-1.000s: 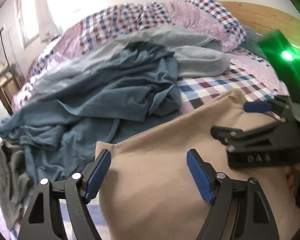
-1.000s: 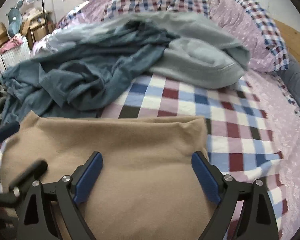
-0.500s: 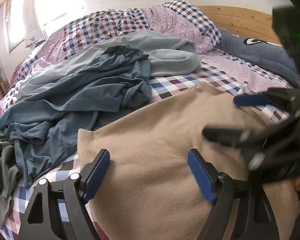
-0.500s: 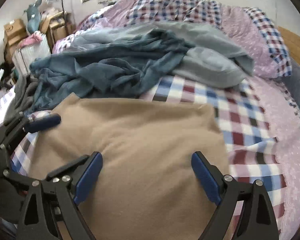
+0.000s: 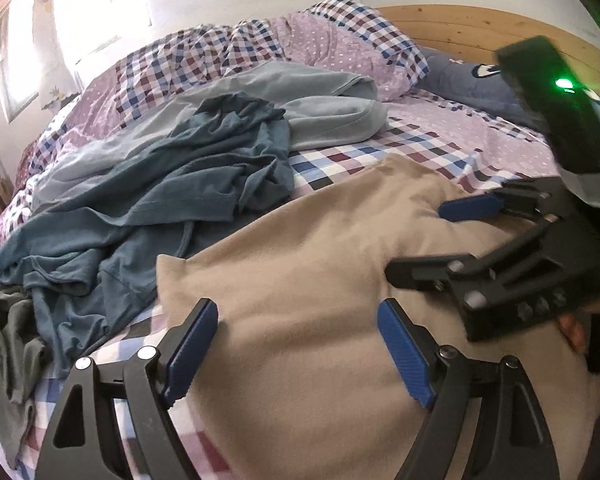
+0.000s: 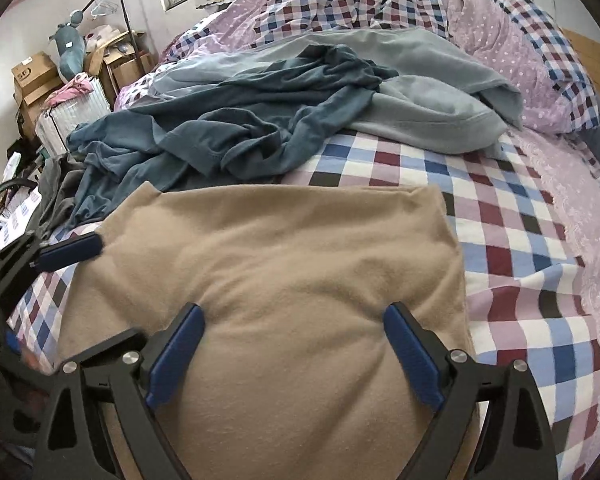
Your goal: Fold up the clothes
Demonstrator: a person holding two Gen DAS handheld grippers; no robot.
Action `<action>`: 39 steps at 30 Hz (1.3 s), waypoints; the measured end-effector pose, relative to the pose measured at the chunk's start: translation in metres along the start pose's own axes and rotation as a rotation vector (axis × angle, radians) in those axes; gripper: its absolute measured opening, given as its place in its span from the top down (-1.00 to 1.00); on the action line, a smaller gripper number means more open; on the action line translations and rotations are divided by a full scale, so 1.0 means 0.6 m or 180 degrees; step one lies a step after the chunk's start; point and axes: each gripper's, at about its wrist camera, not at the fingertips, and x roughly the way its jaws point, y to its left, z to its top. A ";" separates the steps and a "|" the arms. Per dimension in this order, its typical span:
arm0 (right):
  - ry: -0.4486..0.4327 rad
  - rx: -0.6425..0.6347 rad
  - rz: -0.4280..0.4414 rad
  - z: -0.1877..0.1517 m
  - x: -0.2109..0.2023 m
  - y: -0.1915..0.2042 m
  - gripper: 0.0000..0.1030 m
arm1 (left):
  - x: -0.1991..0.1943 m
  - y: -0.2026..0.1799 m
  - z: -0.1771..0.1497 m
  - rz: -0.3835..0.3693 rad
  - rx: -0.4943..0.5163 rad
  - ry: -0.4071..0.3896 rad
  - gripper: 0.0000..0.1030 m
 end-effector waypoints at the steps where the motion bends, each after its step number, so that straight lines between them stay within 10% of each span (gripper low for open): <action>1: -0.0006 -0.0021 -0.0026 0.000 -0.004 0.002 -0.83 | -0.009 -0.001 -0.003 -0.0022 -0.0002 -0.0014 -0.66; 10: -0.0102 -0.0108 -0.0037 -0.053 -0.104 0.029 -0.83 | -0.041 -0.017 -0.038 -0.0271 -0.0003 0.0045 -0.66; 26: -0.0014 -0.0277 -0.0054 -0.112 -0.074 0.046 -0.83 | -0.076 -0.043 -0.091 -0.0187 0.0077 0.0133 -0.69; 39: -0.0145 -0.0190 -0.0181 -0.133 -0.150 0.086 -0.84 | -0.124 -0.031 -0.152 -0.0383 -0.0681 0.0330 -0.69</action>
